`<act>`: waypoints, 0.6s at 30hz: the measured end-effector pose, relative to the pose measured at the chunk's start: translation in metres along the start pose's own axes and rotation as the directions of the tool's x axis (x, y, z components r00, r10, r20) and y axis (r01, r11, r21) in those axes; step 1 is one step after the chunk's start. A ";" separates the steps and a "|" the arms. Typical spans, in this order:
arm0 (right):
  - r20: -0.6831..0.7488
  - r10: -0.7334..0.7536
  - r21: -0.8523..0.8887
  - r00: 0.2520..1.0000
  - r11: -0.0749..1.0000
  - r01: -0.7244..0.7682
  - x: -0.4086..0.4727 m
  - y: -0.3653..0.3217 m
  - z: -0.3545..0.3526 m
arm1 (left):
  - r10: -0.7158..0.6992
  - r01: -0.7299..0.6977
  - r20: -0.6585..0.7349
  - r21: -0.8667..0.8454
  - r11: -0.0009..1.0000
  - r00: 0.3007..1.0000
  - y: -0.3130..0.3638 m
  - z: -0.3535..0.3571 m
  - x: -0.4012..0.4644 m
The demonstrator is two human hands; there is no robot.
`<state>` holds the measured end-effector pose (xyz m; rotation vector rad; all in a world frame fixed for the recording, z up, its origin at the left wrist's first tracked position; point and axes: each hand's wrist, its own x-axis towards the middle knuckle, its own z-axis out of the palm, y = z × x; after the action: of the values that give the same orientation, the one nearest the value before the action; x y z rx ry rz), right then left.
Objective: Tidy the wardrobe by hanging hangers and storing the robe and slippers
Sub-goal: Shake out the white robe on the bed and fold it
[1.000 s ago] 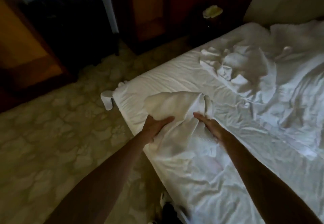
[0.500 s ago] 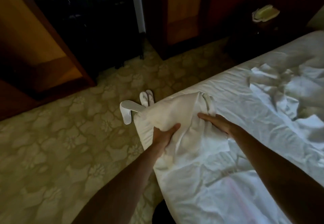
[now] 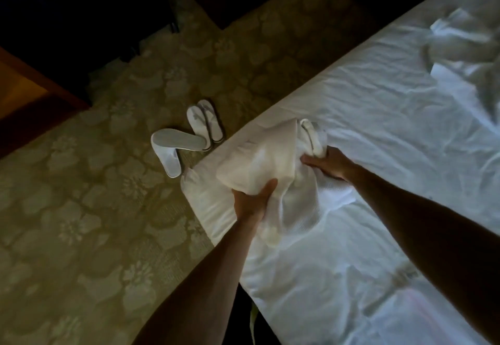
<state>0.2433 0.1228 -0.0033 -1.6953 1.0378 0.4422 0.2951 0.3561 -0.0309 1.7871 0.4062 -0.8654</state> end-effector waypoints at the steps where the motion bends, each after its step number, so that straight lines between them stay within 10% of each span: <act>1: -0.039 -0.018 0.006 0.999 1.000 0.018 0.009 0.006 0.004 | -0.012 0.012 -0.006 0.029 1.000 1.000 -0.002 0.001 0.006; 11: -0.114 -0.044 -0.067 0.992 0.997 0.037 0.010 0.006 -0.004 | -0.140 0.153 -0.109 0.115 0.982 0.984 0.014 -0.002 -0.003; 15: -0.136 0.036 0.070 0.990 0.997 -0.026 -0.007 0.008 -0.020 | 0.399 -0.253 -0.292 0.431 0.866 0.869 0.044 -0.008 -0.021; 18: -0.250 0.016 0.145 0.968 0.989 0.021 -0.034 0.025 -0.050 | 0.741 -0.623 -0.097 0.476 0.621 0.665 0.076 0.022 -0.039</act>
<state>0.1943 0.0896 0.0255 -1.6481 1.2193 0.1461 0.3094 0.3116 0.0443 2.2232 -0.3359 -0.1173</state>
